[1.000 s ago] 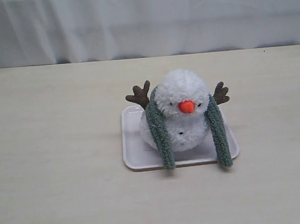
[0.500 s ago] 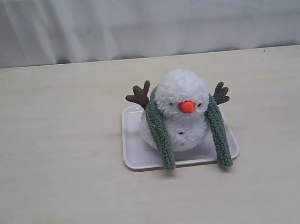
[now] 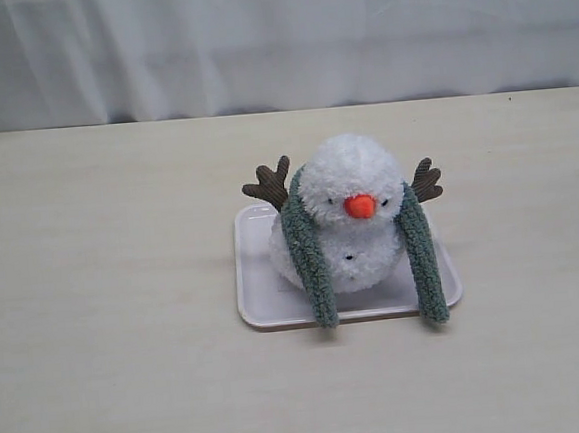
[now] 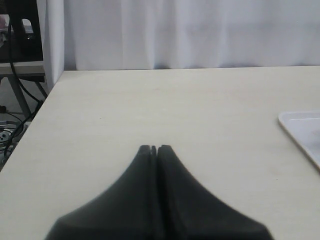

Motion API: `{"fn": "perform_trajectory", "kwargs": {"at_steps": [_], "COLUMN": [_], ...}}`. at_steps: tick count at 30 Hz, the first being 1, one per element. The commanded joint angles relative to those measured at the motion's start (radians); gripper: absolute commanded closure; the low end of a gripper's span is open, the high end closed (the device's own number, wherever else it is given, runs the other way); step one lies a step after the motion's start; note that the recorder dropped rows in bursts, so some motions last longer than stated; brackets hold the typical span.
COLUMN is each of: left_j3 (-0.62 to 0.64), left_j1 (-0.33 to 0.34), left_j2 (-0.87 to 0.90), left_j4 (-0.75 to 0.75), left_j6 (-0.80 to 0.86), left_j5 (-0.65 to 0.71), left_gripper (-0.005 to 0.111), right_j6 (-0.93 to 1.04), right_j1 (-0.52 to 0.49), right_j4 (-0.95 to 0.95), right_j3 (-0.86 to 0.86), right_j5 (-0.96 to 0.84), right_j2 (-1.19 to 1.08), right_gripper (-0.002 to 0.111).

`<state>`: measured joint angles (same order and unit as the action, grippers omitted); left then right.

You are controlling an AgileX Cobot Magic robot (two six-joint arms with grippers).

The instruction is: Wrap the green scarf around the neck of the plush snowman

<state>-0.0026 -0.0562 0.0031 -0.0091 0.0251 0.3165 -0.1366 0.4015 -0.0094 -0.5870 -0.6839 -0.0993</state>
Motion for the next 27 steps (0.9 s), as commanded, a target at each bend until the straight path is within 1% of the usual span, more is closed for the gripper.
{"fn": "perform_trajectory", "kwargs": {"at_steps": [1, 3, 8, 11, 19, 21, 24, 27], "left_j3": [0.003, 0.003, 0.003, 0.003, 0.003, 0.003, 0.003, 0.003], "left_j1": [0.003, 0.003, 0.003, 0.003, 0.003, 0.003, 0.003, 0.003], "left_j2": [-0.003, -0.003, -0.003, -0.003, -0.003, -0.003, -0.003, -0.003], "left_j4": [0.0, 0.0, 0.0, 0.0, 0.0, 0.0, 0.0, 0.0], "left_j6": [-0.004, -0.004, -0.004, -0.004, -0.004, -0.004, -0.004, -0.004], "left_j5": [-0.008, -0.008, -0.008, -0.008, -0.008, -0.008, -0.008, -0.008], "left_gripper": [0.107, 0.107, 0.107, 0.107, 0.107, 0.107, 0.107, 0.107], "right_j6": [0.011, 0.011, 0.011, 0.011, 0.011, 0.011, 0.011, 0.011], "right_j1": [-0.005, -0.005, -0.019, -0.07, -0.284, -0.322, -0.364, -0.377], "right_j4": [0.002, 0.002, -0.003, -0.003, -0.003, -0.003, -0.003, -0.001], "right_j3": [0.008, 0.008, 0.008, 0.008, 0.008, 0.008, 0.008, 0.008], "right_j5": [0.003, 0.003, 0.003, 0.001, 0.001, 0.001, 0.001, 0.001], "right_j2": [0.058, 0.093, 0.099, 0.099, 0.099, 0.099, 0.099, 0.099], "right_gripper": [0.104, 0.104, 0.104, 0.104, 0.104, 0.104, 0.104, 0.104]}}
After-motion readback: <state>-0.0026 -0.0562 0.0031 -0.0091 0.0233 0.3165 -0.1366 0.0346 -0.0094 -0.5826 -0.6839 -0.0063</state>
